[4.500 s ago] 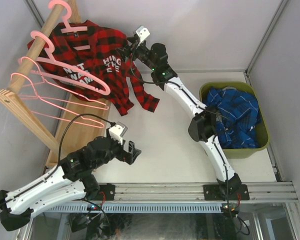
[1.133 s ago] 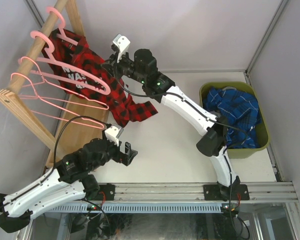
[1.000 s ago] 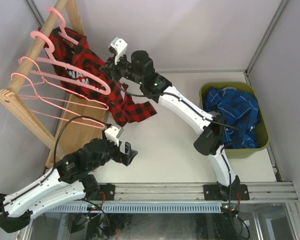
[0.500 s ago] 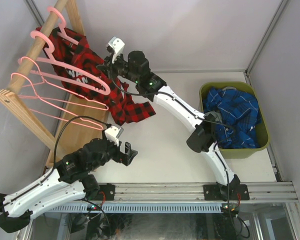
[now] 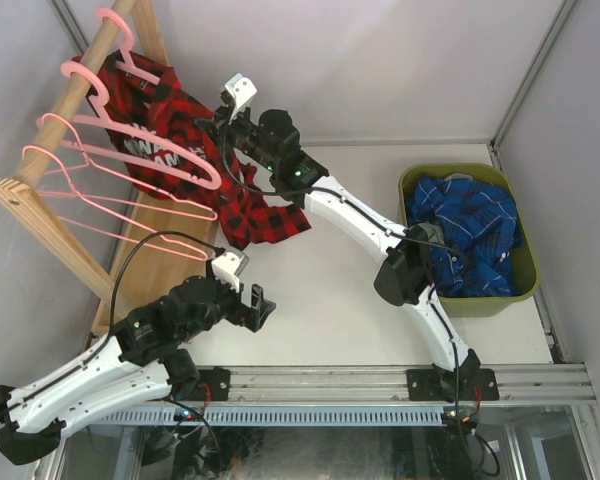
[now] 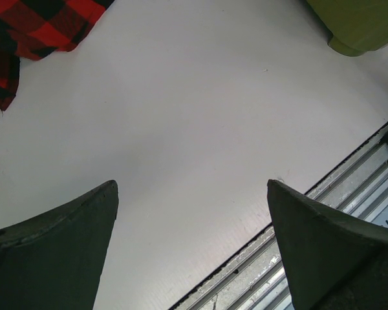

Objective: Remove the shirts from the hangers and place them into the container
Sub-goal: Pick up the hanger from the clothesline.

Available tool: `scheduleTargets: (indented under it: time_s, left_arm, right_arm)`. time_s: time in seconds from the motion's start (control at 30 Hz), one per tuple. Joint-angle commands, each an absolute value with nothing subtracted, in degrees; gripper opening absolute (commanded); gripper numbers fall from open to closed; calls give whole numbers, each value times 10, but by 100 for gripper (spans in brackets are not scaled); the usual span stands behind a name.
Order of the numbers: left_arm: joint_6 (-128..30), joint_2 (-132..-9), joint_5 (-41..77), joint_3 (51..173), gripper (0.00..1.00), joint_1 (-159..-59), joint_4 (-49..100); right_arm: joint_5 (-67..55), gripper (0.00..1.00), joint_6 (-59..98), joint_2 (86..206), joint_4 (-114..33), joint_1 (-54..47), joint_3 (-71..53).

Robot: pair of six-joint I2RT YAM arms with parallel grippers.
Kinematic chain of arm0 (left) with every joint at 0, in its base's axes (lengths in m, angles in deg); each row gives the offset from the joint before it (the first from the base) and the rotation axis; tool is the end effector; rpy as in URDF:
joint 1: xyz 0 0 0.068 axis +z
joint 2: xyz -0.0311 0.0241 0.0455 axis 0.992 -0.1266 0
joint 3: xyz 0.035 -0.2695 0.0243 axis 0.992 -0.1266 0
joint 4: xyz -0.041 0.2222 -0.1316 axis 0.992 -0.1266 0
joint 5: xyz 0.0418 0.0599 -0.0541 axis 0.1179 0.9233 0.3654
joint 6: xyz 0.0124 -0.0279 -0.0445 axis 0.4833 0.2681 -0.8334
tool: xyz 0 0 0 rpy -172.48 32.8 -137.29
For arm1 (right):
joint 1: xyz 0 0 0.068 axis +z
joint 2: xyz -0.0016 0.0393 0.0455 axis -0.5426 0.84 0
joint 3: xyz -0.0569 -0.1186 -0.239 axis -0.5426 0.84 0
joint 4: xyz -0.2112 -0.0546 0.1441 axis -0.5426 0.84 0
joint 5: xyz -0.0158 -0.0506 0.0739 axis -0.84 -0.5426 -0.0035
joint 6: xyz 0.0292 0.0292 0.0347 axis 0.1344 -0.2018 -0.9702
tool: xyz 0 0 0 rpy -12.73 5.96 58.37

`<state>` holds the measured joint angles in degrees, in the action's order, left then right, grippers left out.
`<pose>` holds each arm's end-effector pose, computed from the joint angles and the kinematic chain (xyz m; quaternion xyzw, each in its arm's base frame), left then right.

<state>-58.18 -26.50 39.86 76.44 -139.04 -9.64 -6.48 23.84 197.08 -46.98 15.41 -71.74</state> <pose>0.0792 -0.1039 0.2811 0.2012 0.8305 -0.2402 0.4604 0.3571 0.4074 0.4170 -0.2924 0.5592 0.3688 0.6825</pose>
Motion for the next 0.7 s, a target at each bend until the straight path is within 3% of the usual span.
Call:
scheduleTargets:
  time_s: [0.0, 0.67]
  left_arm:
    - [-590, -268, 403, 788, 100, -1392, -78]
    - [-589, -268, 405, 790, 100, -1392, -78]
  right_arm:
    - [-92, 0, 212, 1934, -626, 157, -748]
    - [-95, 0, 156, 1909, -707, 159, -744]
